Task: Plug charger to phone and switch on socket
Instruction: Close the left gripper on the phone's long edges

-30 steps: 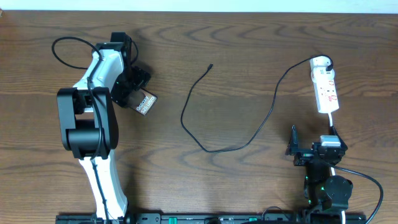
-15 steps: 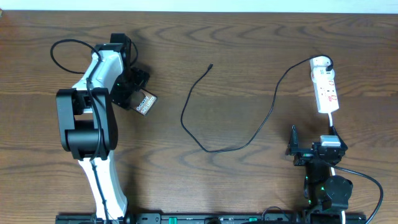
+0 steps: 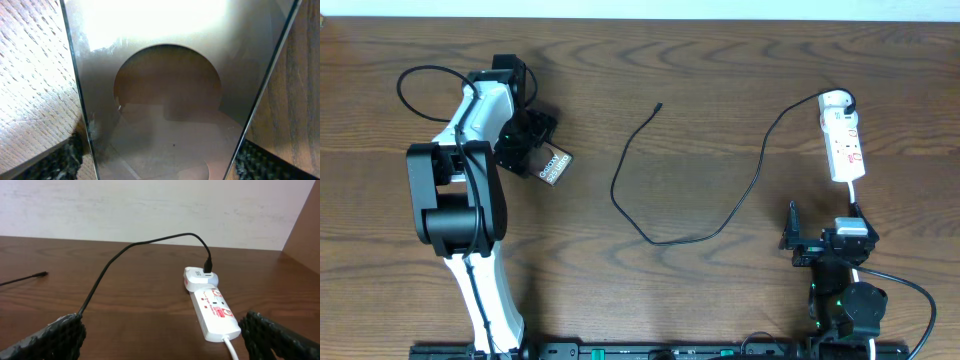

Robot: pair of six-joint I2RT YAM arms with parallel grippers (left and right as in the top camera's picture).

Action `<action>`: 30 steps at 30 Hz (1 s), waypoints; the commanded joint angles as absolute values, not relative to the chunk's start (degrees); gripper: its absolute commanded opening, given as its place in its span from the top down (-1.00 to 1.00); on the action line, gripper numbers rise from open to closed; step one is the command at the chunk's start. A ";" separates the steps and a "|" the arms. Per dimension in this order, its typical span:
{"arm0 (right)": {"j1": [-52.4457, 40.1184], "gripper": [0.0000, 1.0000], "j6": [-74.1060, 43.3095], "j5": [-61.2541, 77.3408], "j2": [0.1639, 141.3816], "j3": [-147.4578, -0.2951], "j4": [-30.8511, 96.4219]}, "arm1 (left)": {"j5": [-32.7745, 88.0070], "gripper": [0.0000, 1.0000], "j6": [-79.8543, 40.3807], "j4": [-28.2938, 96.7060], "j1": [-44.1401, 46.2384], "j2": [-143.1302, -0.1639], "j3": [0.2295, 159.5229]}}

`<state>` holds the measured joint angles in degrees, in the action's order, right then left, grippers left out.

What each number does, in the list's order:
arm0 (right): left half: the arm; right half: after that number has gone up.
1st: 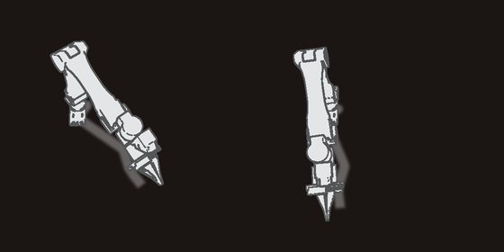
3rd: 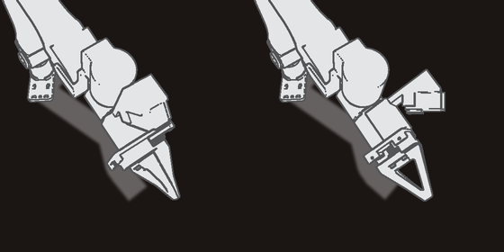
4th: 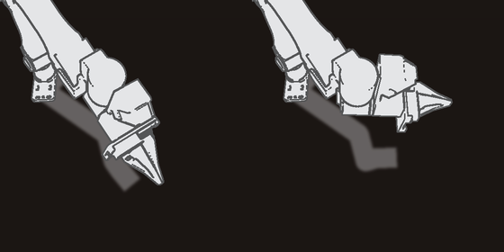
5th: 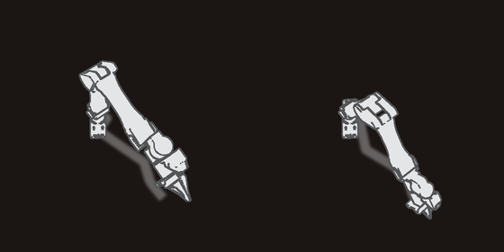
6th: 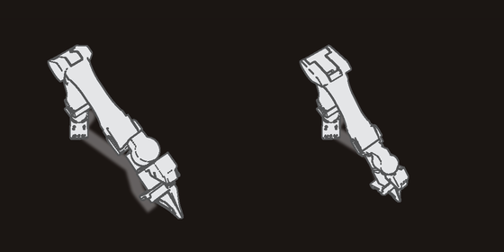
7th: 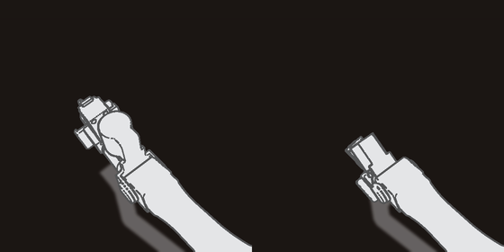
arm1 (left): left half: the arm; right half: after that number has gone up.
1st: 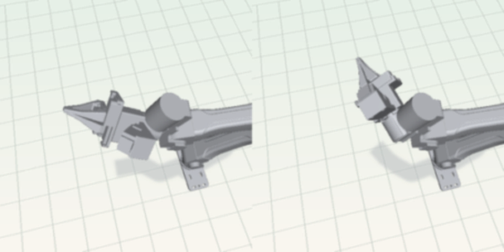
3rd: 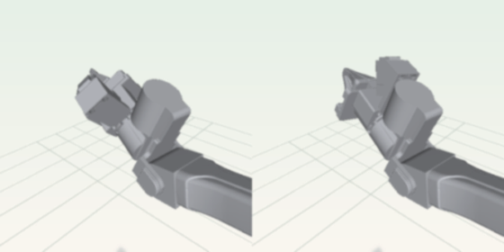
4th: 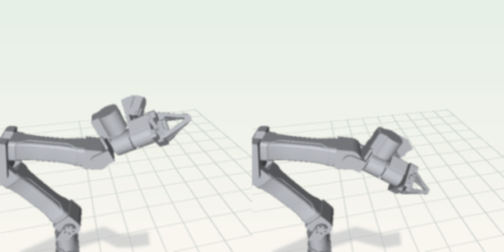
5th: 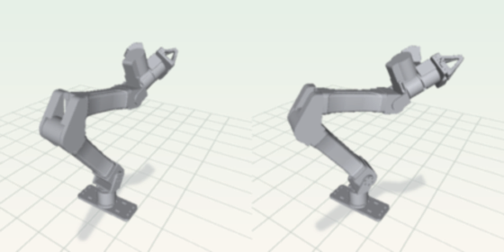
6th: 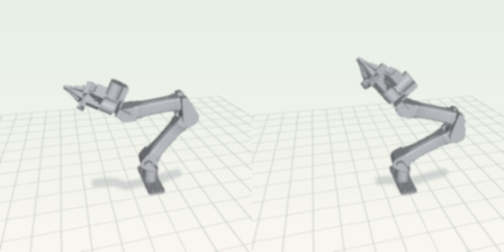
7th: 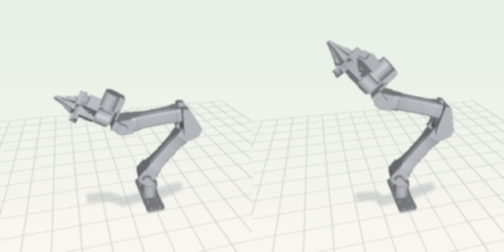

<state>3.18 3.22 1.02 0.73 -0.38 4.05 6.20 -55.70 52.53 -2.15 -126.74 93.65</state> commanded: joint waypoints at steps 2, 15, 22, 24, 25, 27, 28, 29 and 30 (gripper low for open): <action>2.68 -0.99 3.70 0.56 0.71 -0.32 4.32 | 3.79 -0.82 -56.66 53.25 -3.16 -130.47 90.11; 2.68 -0.99 3.70 0.56 0.71 -0.32 4.32 | 3.77 -0.66 -56.66 53.25 -3.16 -130.47 90.11; 2.68 -0.99 3.70 0.56 0.71 -0.32 4.32 | 3.77 -0.53 -56.66 53.25 -3.16 -130.47 90.11; 2.68 -0.98 3.70 0.56 0.71 -0.32 4.32 | 3.77 -0.50 -56.66 53.25 -3.16 -130.47 90.11; 2.68 -0.98 3.70 0.56 0.71 -0.32 4.32 | 3.77 -0.46 -56.66 53.25 -3.16 -130.47 90.11; 2.68 -0.99 3.70 0.56 0.71 -0.32 4.32 | 3.77 -0.40 -56.64 53.25 -3.16 -130.47 90.11; 2.68 -0.99 3.70 0.56 0.71 -0.32 4.32 | 3.79 -0.38 -56.64 53.28 -3.16 -130.47 90.11; 2.68 -0.99 3.70 0.56 0.71 -0.32 4.32 | 3.79 -0.36 -56.64 53.28 -3.16 -130.47 90.11; 2.68 -0.99 3.70 0.56 0.71 -0.32 4.32 | 3.79 -0.36 -56.64 53.28 -3.16 -130.47 90.11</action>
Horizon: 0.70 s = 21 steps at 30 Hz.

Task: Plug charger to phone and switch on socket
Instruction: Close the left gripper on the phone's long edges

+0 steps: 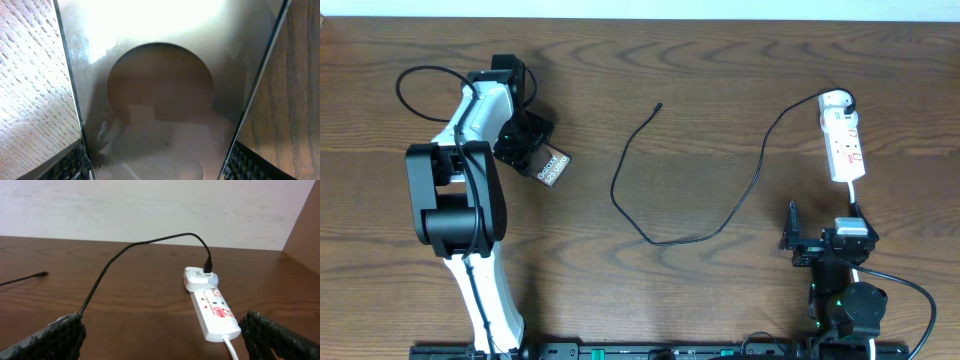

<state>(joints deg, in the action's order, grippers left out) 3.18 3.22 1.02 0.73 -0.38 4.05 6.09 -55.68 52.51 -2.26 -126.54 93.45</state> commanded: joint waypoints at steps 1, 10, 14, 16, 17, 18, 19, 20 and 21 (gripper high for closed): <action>2.68 -0.99 3.73 0.56 0.71 -0.32 4.32 | 3.77 -0.34 -56.60 53.30 -3.16 -130.47 90.11; 2.68 -0.99 3.70 0.56 0.71 -0.32 4.32 | 3.81 -0.08 -56.45 53.49 -3.16 -130.45 90.11; 2.68 -0.98 3.70 0.56 0.71 -0.32 4.32 | 3.88 0.05 -56.45 54.06 -3.16 -130.28 90.13; 2.68 -0.99 3.70 0.56 0.71 -0.32 4.32 | 4.08 0.10 -56.45 54.39 -3.16 -129.93 90.13; 2.68 -0.99 3.73 0.56 0.71 -0.32 4.32 | 4.08 0.10 -56.42 54.57 -3.16 -129.67 90.13; 2.68 -0.98 3.70 0.56 0.71 -0.32 4.32 | 4.08 0.11 -56.45 54.70 -3.16 -129.36 90.13; 2.68 -0.99 3.70 0.56 0.71 -0.32 4.32 | 4.08 0.13 -56.31 54.87 -3.16 -128.66 90.24; 2.68 -0.99 3.70 0.56 0.71 -0.32 4.32 | 4.05 0.14 -56.23 54.92 -3.16 -128.18 90.30; 2.68 -0.98 3.70 0.56 0.71 -0.32 4.32 | 4.05 0.14 -56.23 54.96 -3.16 -127.44 90.37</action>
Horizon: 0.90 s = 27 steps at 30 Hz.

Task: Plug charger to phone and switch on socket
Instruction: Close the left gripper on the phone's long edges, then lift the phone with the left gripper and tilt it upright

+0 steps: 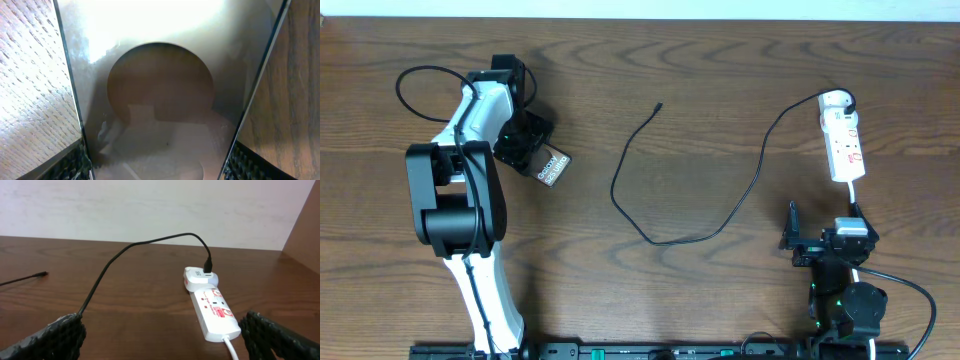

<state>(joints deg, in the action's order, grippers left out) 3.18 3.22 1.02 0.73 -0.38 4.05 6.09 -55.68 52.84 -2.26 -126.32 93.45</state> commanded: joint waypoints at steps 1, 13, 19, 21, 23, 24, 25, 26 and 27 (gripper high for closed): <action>2.68 -0.98 3.70 0.56 0.71 -0.32 4.32 | 4.03 0.14 -56.21 54.96 -3.16 -126.87 90.41; 2.68 -0.98 3.70 0.56 0.71 -0.32 4.32 | 6.26 0.21 -56.01 56.14 -3.16 -120.20 90.78; 2.68 -0.99 3.70 0.56 0.71 -0.32 4.32 | 7.79 0.24 -55.46 56.31 -3.16 -119.83 90.83; 2.68 -0.98 3.70 0.56 0.71 -0.32 4.32 | 9.91 0.23 -55.02 56.27 -3.16 -119.66 91.07; 2.68 -0.99 3.70 0.56 0.71 -0.32 4.32 | 12.78 0.24 -54.68 56.27 -3.16 -119.46 91.48; 2.68 -0.99 3.70 0.56 0.71 -0.32 4.32 | 14.46 0.24 -54.63 56.27 -3.16 -119.26 91.79; 2.68 -0.99 3.70 0.56 0.71 -0.32 4.32 | 16.25 0.24 -54.50 56.21 -3.16 -119.07 92.09; 2.68 -0.99 3.70 0.56 0.71 -0.32 4.32 | 17.52 0.25 -54.48 56.23 -3.16 -118.89 92.40; 2.68 -0.99 3.70 0.56 0.71 -0.32 4.32 | 19.84 0.27 -54.24 56.25 -3.16 -118.58 92.95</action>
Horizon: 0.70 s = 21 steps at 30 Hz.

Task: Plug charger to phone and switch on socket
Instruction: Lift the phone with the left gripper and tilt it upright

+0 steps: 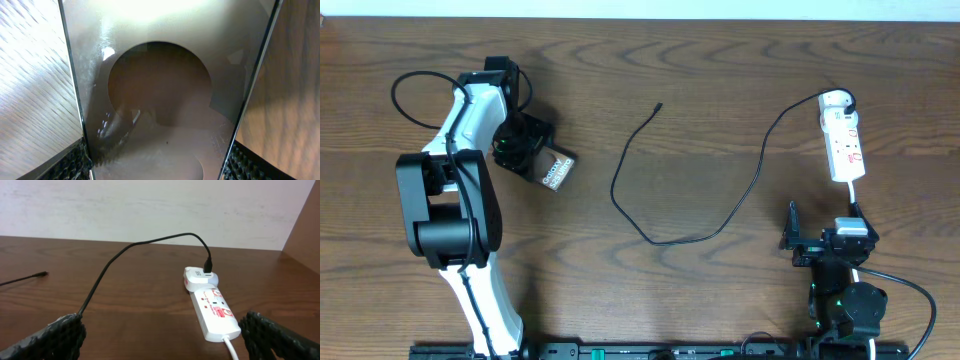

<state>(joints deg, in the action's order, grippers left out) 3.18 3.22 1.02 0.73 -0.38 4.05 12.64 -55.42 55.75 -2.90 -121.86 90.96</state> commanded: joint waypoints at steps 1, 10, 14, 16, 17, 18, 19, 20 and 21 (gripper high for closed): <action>2.68 -0.98 3.70 0.56 0.71 -0.32 4.32 | 21.45 0.29 -54.06 56.29 -3.16 -118.41 93.34; 2.68 -0.99 3.70 0.56 0.71 -0.32 4.32 | 36.16 0.43 -52.95 56.55 -3.27 -118.06 95.61; 2.68 -0.99 3.70 0.56 0.71 -0.32 4.32 | 41.17 0.46 -52.56 57.65 -3.29 -118.06 96.51; 2.68 -0.98 3.70 0.56 0.71 -0.32 4.32 | 42.76 0.46 -52.49 58.13 -3.49 -118.06 96.53; 2.68 -0.99 3.70 0.56 0.71 -0.32 4.32 | 43.53 0.46 -52.34 58.74 -3.84 -118.08 96.53; 2.68 -0.98 3.73 0.56 0.71 -0.32 4.32 | 43.57 0.46 -52.34 59.24 -4.12 -118.08 96.53; 2.68 -0.99 3.70 0.56 0.71 -0.32 4.32 | 43.59 0.46 -52.01 59.90 -4.51 -118.08 96.53; 2.68 -0.99 3.73 0.56 0.71 -0.32 4.32 | 43.94 0.46 -51.42 60.51 -4.89 -118.08 96.53; 2.68 -0.99 3.70 0.56 0.71 -0.32 4.32 | 44.69 0.46 -50.70 61.36 -5.45 -118.08 96.53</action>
<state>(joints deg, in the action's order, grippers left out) 3.18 3.22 1.02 0.73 -0.38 4.05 40.03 -53.30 59.57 -3.40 -120.42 94.54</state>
